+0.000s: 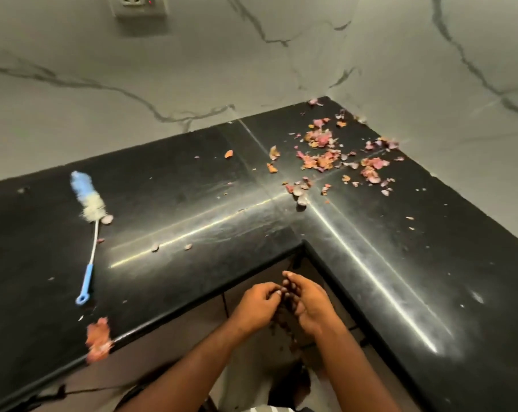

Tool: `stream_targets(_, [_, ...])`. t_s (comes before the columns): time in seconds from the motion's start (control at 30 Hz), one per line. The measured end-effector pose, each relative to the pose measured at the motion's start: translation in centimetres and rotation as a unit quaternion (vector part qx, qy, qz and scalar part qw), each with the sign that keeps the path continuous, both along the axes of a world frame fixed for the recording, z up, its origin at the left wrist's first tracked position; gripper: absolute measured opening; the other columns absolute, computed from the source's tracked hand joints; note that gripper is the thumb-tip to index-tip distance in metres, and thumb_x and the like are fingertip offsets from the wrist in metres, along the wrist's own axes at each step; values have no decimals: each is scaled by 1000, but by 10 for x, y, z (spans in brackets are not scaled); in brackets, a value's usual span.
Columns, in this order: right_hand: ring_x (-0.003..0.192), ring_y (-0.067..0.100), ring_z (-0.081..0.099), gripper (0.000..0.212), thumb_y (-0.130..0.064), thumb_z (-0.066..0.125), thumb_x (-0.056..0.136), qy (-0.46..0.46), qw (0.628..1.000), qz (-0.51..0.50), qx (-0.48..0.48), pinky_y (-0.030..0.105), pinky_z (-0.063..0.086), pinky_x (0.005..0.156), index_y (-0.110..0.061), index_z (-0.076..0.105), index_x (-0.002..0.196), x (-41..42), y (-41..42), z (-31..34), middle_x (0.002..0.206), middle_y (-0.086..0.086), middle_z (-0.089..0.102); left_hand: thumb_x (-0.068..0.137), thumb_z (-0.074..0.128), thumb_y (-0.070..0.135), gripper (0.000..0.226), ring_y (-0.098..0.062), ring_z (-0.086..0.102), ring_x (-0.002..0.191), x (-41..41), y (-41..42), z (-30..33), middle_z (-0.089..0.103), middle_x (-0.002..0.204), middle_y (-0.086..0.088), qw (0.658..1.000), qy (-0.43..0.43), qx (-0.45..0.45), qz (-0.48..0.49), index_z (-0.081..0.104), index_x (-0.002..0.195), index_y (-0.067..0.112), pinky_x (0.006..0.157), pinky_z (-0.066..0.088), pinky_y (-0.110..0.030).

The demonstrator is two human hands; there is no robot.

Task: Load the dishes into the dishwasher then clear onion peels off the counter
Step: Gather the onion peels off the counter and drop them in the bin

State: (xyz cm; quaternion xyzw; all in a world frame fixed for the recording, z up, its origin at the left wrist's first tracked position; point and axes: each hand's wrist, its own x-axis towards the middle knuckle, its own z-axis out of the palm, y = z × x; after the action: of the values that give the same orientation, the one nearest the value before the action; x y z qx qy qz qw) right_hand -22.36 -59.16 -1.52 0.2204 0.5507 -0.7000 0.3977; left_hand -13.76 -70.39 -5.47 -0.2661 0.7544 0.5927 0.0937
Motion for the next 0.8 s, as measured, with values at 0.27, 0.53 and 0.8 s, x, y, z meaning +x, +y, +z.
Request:
stream_targets(0.27, [65, 13, 71, 13, -7, 61, 100, 84, 995, -41, -32, 20, 58, 58, -6, 73, 103, -93, 39, 14, 81, 7, 74, 97, 63, 20, 20, 8, 68, 87, -90, 18, 27, 76, 95, 17, 980, 118, -158, 34, 75, 108, 33, 84, 55, -21])
stream_targets(0.53, [118, 8, 66, 29, -10, 59, 103, 281, 951, 35, 121, 34, 54, 104, -30, 76, 115, -150, 70, -2, 120, -9, 74, 105, 39, 55, 75, -23, 0, 160, -147, 7, 32, 1, 174, -3, 914, -19, -397, -81, 11, 166, 19, 130, 6, -47])
stream_targets(0.8, [161, 23, -3, 55, -33, 45, 109, 474, 713, 384, 346, 47, 2, 130, -35, 30, 162, -191, 48, -3, 174, -2, 9, 97, 17, 77, 98, -28, -23, 156, -224, -16, 20, -22, 170, -13, 871, -83, -460, -148, -12, 164, 11, 127, -8, -53])
